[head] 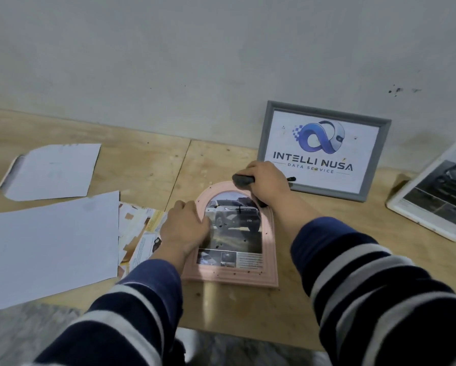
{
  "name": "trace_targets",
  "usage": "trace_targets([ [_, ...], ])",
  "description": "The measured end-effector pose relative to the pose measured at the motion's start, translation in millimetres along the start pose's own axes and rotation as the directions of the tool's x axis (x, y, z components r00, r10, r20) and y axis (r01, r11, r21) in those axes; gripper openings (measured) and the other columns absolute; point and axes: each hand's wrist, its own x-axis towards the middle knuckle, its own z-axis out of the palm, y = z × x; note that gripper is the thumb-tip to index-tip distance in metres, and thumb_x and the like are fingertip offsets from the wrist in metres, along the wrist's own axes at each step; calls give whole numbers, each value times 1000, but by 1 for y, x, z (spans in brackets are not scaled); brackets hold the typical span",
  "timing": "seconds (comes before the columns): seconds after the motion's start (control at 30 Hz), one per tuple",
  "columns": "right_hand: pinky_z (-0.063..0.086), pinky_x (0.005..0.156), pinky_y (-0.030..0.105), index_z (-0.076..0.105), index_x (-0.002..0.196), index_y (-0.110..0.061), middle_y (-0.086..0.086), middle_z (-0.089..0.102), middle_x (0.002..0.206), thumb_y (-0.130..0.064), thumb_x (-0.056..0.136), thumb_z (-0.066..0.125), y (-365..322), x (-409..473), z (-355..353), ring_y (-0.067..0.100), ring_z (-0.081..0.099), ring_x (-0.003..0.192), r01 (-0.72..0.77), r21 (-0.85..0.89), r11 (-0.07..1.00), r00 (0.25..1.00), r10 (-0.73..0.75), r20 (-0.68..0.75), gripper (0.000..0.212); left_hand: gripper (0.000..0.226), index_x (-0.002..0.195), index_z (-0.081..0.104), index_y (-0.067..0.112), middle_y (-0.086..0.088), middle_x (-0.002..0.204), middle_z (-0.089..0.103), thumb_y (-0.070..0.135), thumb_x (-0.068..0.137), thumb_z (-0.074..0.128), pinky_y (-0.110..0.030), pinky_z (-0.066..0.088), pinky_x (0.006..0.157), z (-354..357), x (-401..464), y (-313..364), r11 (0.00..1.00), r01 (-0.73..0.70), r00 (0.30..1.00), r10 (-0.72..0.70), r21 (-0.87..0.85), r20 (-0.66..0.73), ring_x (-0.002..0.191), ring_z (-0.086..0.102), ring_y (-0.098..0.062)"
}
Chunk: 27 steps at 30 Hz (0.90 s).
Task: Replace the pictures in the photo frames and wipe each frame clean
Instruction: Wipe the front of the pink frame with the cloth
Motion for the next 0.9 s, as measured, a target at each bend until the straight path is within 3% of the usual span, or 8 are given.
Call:
trace_targets([
  [0.1,46,76,33,64,120,-37,-4,59,124,-2,89,54,-10,10,9,27,49,107,87,-133,987,996,-87,2,48,41,123,49,15,-7,122,46,36,88,54,-44,53,85,5,1,-1,1000,13,1000,-13,8,-3,108,51,-27],
  [0.3,38,78,34,46,137,-42,-9,40,149,-8,93,51,-14,8,16,25,42,113,229,-331,916,957,-149,250,56,26,102,67,16,-5,99,65,34,91,52,-34,54,73,3,12,0,991,135,991,-135,-2,-17,86,62,-26],
  [0.5,39,87,38,37,143,-43,-11,33,153,-5,96,44,-12,7,18,25,41,116,166,-315,934,952,-70,297,61,21,94,66,16,-4,89,66,33,82,65,-28,48,64,-3,20,8,976,216,976,-216,19,19,80,62,-26],
  [0.63,40,88,39,36,143,-43,-13,32,154,-6,96,43,-12,4,20,25,40,119,138,-299,944,952,-43,304,60,29,96,64,15,-4,89,66,39,81,69,-31,53,69,-2,23,9,974,225,973,-226,21,43,81,62,-25],
  [0.77,43,90,37,38,143,-42,-13,33,153,-20,99,46,-4,-4,19,26,40,121,102,-263,959,953,-18,304,50,35,99,65,13,-7,94,67,42,81,70,-30,44,63,-3,24,9,975,220,974,-222,33,55,83,60,-27],
  [0.9,47,91,39,38,142,-42,-13,36,150,-9,97,40,10,-16,12,27,41,123,60,-266,962,951,26,308,56,39,99,65,13,-7,92,67,46,78,72,-30,44,63,-3,25,8,975,221,973,-221,13,61,83,61,-28],
])
